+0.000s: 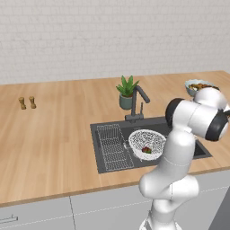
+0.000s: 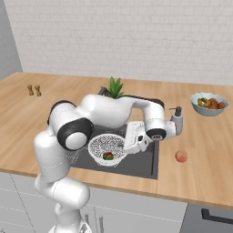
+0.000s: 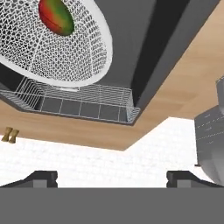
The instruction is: Put the colander in the sink, put the mango, peach in the colander, and turn on the sink faucet and pour water over the colander.
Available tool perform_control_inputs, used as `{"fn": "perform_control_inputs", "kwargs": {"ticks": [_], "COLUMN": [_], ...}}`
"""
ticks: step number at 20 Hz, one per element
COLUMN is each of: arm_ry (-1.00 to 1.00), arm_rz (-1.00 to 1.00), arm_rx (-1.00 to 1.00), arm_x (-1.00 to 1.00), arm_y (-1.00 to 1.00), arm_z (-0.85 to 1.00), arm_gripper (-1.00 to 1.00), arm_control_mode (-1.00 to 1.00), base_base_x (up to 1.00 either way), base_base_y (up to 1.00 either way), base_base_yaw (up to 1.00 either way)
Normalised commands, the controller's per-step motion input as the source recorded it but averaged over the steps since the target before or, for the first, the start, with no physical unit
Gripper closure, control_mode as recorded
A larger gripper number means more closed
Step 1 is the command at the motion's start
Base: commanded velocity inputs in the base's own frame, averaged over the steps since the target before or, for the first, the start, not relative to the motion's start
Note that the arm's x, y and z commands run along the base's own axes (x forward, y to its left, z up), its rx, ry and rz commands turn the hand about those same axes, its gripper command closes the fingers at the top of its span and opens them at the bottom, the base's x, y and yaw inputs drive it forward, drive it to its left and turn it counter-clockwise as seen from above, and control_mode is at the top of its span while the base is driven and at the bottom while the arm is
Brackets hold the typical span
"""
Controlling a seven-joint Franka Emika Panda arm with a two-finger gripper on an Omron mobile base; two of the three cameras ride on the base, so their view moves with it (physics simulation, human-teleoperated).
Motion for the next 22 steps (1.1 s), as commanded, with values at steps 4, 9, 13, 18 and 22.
{"fn": "perform_control_inputs", "kwargs": {"ticks": [4,9,13,18,22], "arm_ry": [0.02,0.0,0.0,-0.01,-0.26], "arm_rz": [0.0,0.05,0.22,0.31,0.35], "arm_rx": [-0.02,-0.32,-0.46,-0.4,-0.17], "arm_x": [-0.38,-0.51,-0.63,-0.52,-0.17], "arm_y": [-0.47,-0.44,-0.52,-0.57,-0.65], "arm_z": [0.55,0.21,0.05,0.0,0.0], "arm_gripper": [-1.0,-1.0,-1.0,-1.0,-1.0], "arm_control_mode": [-1.0,-1.0,-1.0,-1.0,-1.0], "base_base_x": [0.0,0.0,0.0,0.0,0.0], "base_base_y": [0.0,0.0,0.0,0.0,0.0], "base_base_yaw": [0.0,0.0,0.0,0.0,0.0]}}
